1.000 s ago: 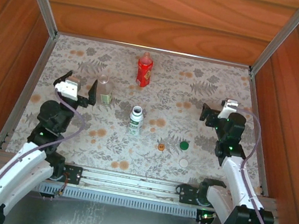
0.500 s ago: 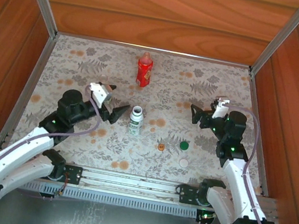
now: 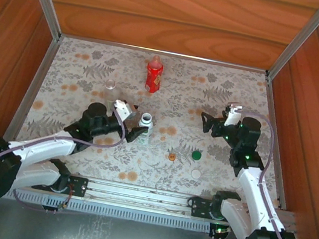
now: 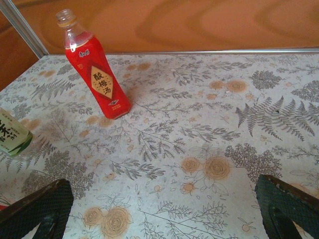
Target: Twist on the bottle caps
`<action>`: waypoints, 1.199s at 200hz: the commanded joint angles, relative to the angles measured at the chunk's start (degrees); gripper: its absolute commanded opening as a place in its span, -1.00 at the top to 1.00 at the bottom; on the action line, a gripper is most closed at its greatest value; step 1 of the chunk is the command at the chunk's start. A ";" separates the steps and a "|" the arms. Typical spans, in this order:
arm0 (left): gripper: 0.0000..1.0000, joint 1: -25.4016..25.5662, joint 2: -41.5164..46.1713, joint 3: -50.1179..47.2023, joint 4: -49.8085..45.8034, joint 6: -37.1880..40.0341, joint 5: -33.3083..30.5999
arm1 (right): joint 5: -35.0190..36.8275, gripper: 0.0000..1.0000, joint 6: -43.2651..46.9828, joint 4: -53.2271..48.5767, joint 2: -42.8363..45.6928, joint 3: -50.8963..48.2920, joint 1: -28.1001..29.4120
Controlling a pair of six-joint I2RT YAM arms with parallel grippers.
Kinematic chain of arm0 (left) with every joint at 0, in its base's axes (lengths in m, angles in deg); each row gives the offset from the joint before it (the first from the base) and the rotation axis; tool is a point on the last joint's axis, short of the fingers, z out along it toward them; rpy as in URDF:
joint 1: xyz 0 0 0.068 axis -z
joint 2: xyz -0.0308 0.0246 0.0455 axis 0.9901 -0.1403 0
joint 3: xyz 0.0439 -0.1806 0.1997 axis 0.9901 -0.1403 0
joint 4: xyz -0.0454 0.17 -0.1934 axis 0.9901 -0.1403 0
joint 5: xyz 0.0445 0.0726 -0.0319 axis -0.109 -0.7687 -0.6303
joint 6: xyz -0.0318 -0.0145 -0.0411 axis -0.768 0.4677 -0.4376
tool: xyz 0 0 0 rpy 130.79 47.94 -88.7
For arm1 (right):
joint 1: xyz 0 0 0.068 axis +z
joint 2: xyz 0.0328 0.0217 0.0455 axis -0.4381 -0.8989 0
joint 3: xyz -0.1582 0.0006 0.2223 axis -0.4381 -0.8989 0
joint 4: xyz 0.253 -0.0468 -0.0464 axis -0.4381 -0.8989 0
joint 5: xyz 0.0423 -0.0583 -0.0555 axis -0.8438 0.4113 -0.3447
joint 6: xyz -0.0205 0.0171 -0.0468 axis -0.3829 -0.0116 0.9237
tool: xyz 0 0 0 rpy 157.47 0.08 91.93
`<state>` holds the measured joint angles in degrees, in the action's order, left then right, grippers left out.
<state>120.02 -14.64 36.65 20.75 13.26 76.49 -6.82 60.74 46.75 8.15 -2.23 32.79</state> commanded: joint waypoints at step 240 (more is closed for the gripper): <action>-0.27 2.18 -19.39 -3.63 25.08 0.29 5.44 | 4.52 -0.98 -2.47 -3.16 -2.23 3.34 1.97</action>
<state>121.44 -33.65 32.37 44.13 13.92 80.20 -4.00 59.10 45.18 5.59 -0.96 34.28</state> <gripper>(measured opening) 0.679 0.989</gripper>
